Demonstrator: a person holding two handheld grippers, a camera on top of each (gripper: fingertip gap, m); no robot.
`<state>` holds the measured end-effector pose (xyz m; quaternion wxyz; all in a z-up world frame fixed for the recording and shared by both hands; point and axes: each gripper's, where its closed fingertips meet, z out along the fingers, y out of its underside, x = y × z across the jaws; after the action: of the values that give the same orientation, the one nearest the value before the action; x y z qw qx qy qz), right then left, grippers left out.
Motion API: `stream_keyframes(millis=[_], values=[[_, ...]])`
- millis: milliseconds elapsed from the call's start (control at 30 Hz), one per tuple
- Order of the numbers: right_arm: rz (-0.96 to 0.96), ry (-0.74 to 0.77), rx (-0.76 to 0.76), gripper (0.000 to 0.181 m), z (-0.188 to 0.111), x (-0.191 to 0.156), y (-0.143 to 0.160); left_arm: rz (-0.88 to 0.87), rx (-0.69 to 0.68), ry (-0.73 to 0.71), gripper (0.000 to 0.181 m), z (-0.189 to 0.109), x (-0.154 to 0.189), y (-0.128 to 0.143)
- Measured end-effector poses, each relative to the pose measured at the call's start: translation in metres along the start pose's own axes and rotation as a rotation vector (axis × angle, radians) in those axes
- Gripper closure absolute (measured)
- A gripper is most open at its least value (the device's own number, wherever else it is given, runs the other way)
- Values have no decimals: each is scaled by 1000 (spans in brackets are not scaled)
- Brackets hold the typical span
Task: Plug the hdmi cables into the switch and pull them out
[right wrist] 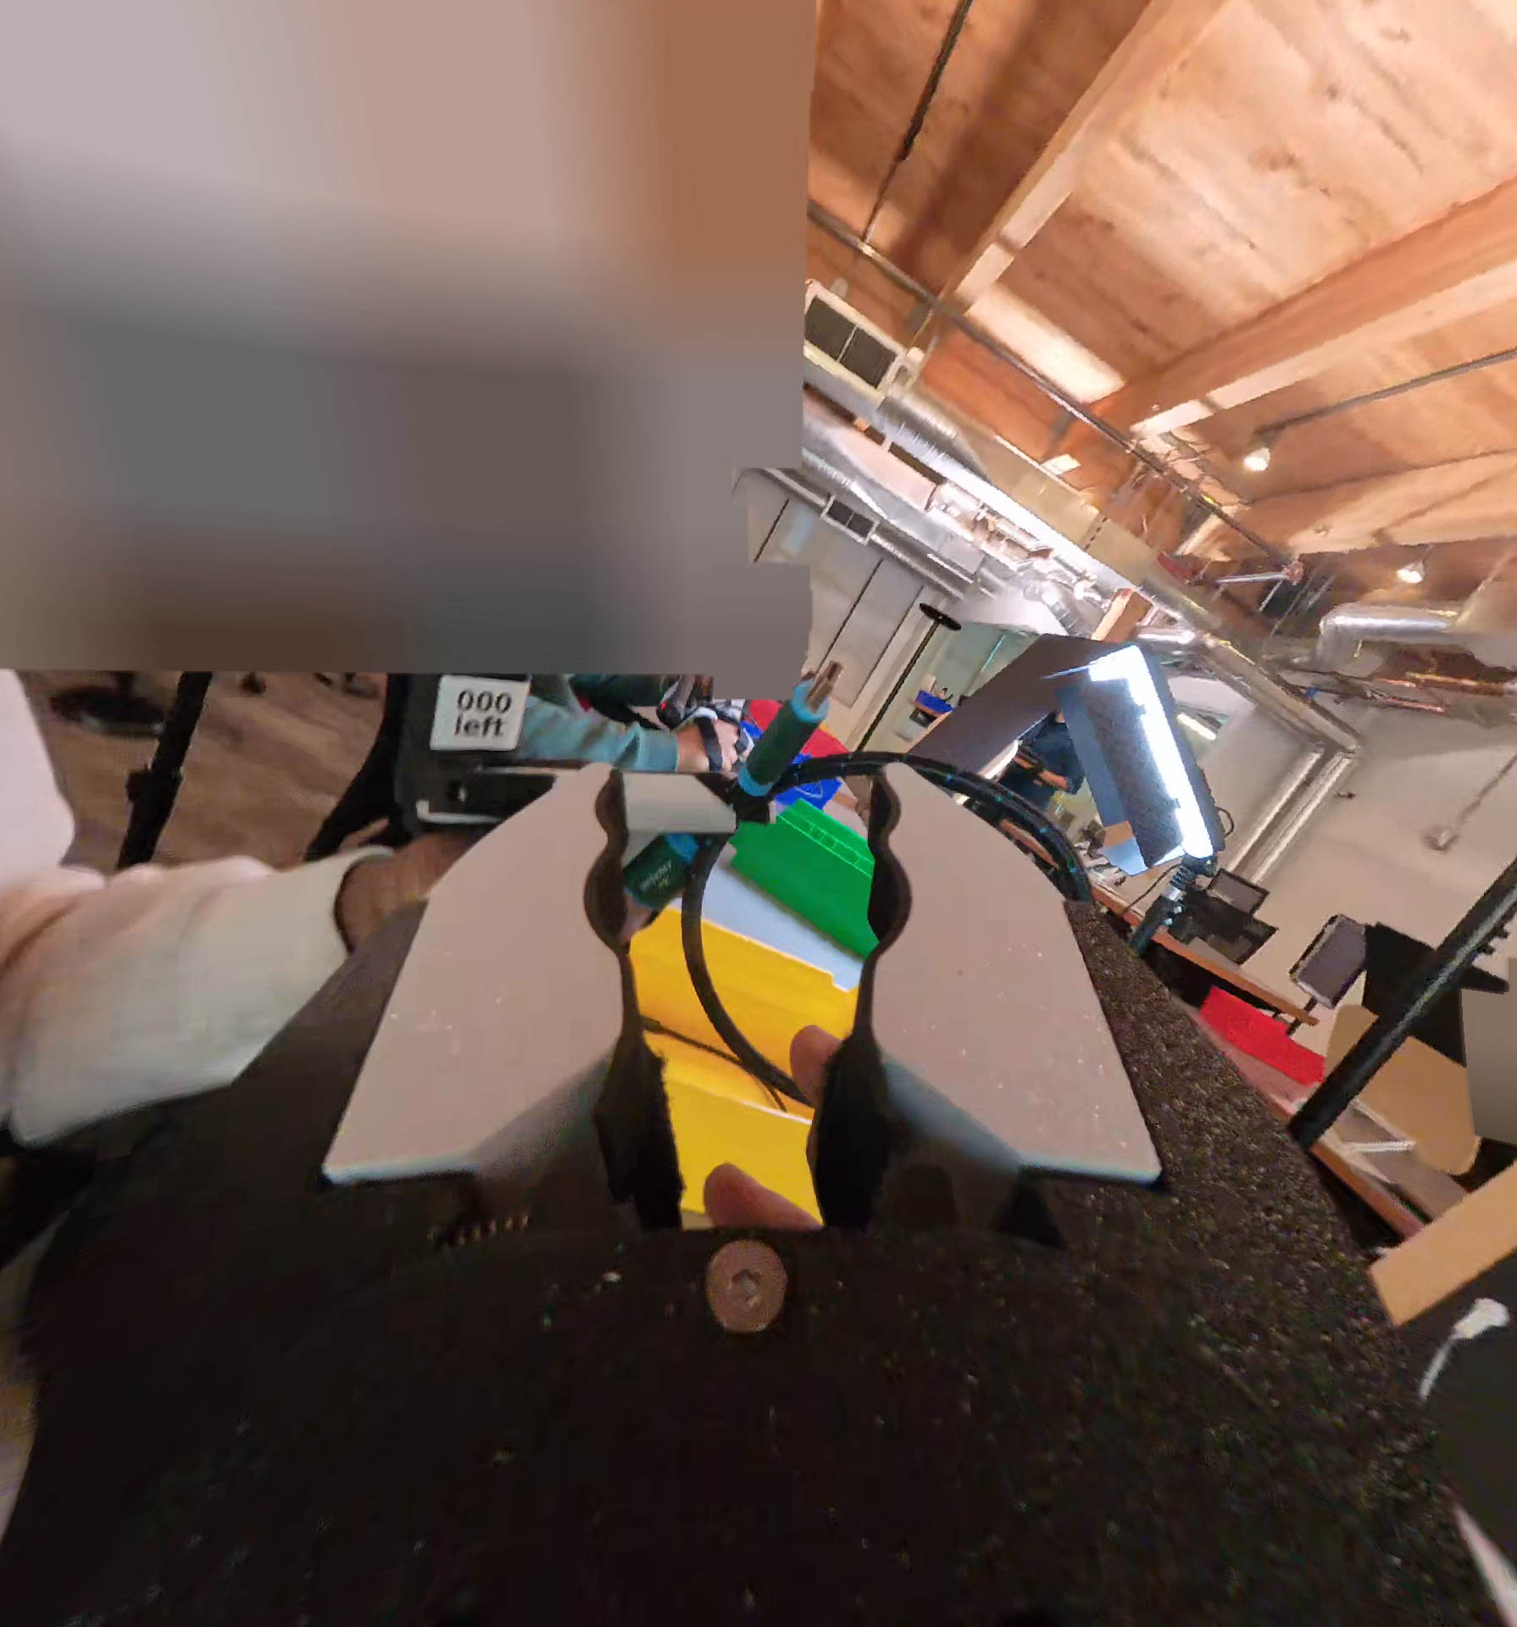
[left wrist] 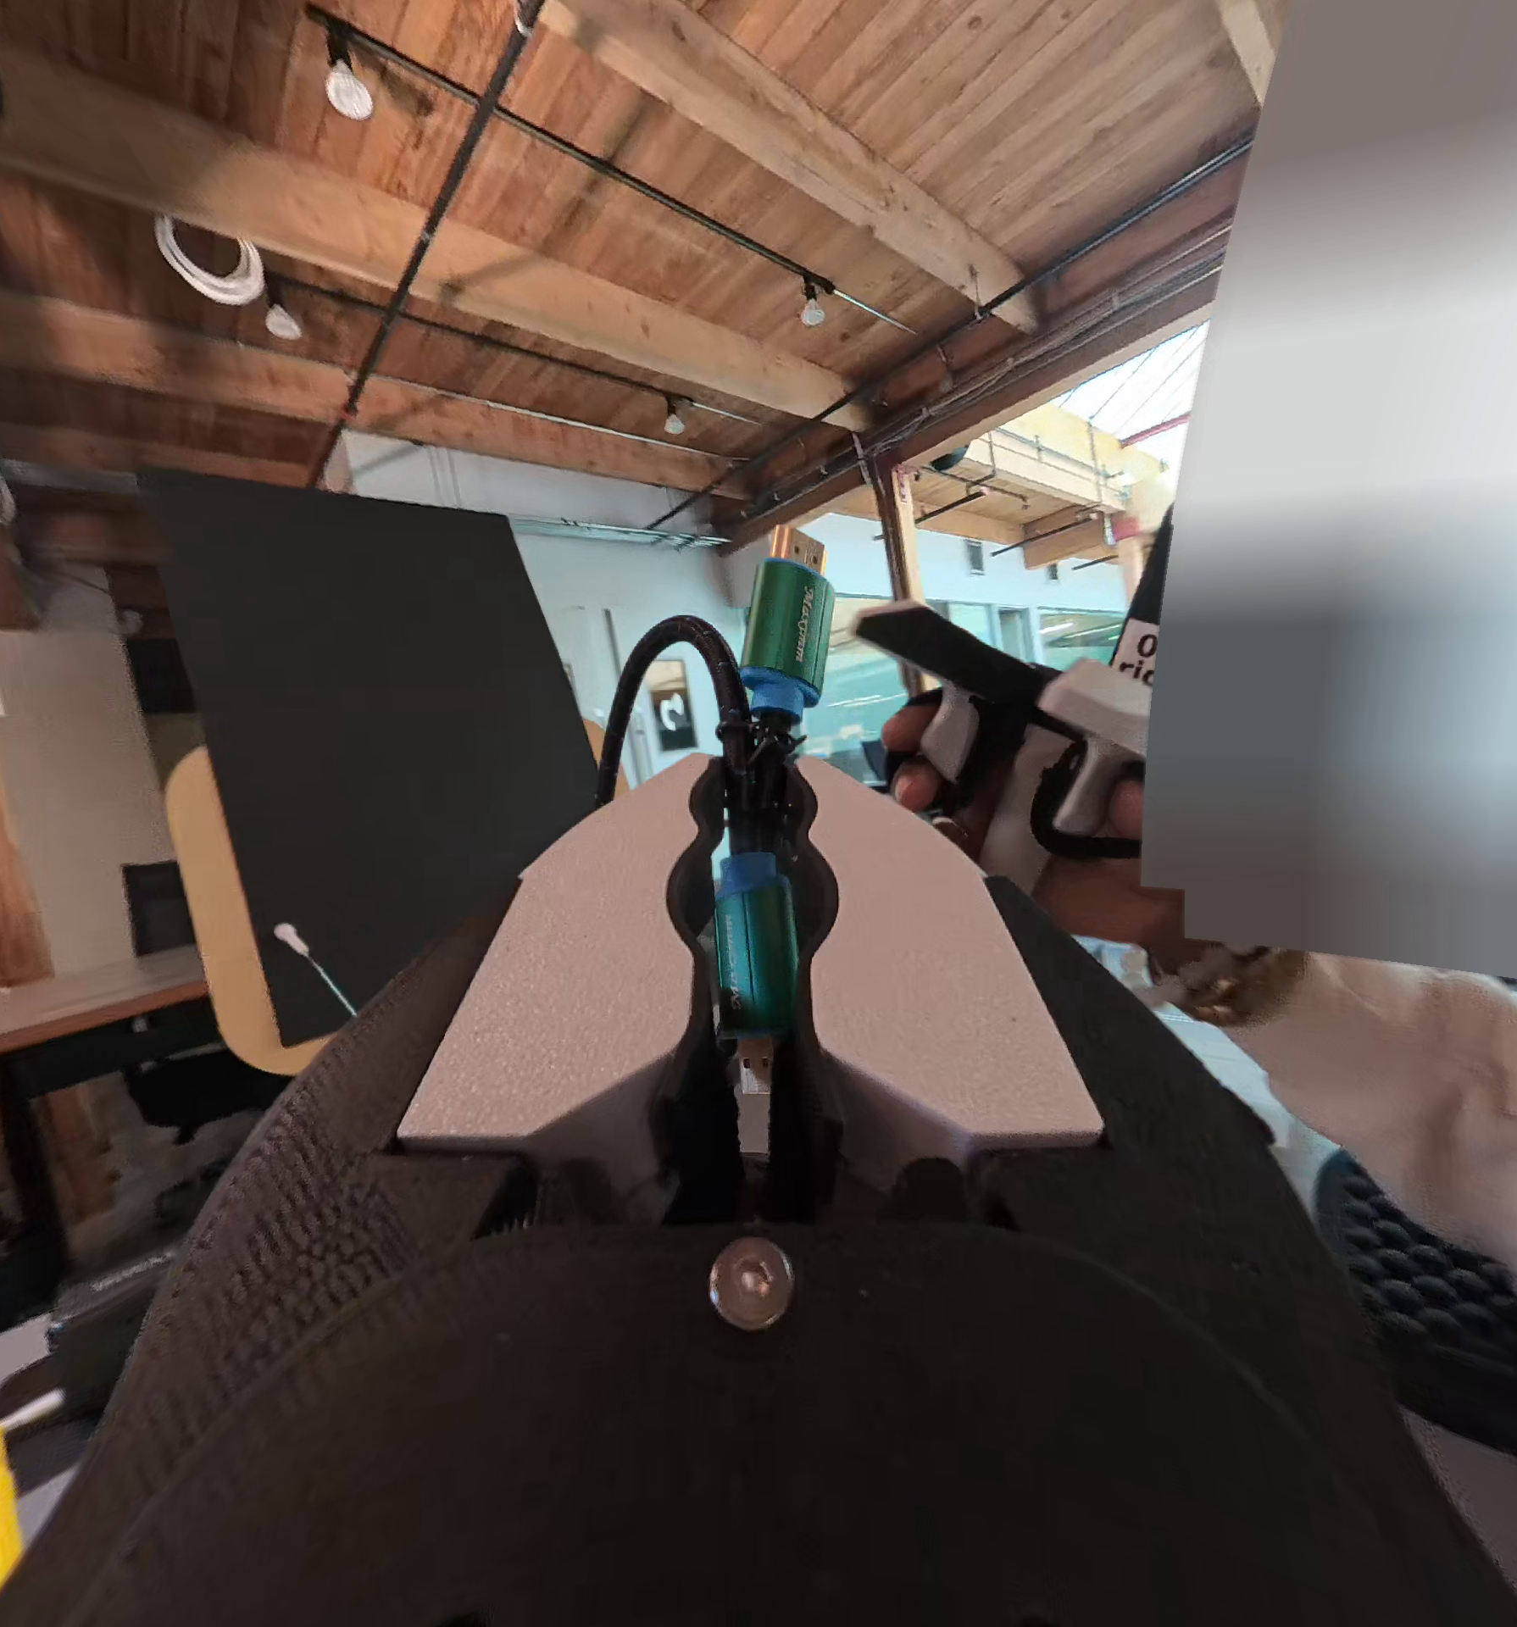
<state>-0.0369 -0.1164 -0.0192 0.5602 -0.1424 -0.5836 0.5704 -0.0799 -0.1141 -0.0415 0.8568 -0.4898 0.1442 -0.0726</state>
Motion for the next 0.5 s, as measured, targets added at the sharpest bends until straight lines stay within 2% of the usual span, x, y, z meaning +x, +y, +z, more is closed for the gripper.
stream_keyframes(millis=[100, 233, 300, 367, 433, 500], values=[[123, 37, 33, 133, 13, -3, 7, 75, -1, -21, 169, 8, 10, 6], [190, 76, -49, 137, 21, -3, 26, 155, -3, -28, 168, 14, 21, 13], [198, 109, -56, 153, 20, 1, 30, 205, -22, -29, 168, 17, 28, 19], [184, 92, -61, 161, 18, -1, 30, 251, -31, -54, 168, 19, 31, 22], [145, 71, -113, 164, 15, -3, 29, 251, -68, 15, 164, 19, 39, 25], [78, 73, -159, 164, 9, -2, 21, 104, -150, 170, 158, 13, 49, 28]])
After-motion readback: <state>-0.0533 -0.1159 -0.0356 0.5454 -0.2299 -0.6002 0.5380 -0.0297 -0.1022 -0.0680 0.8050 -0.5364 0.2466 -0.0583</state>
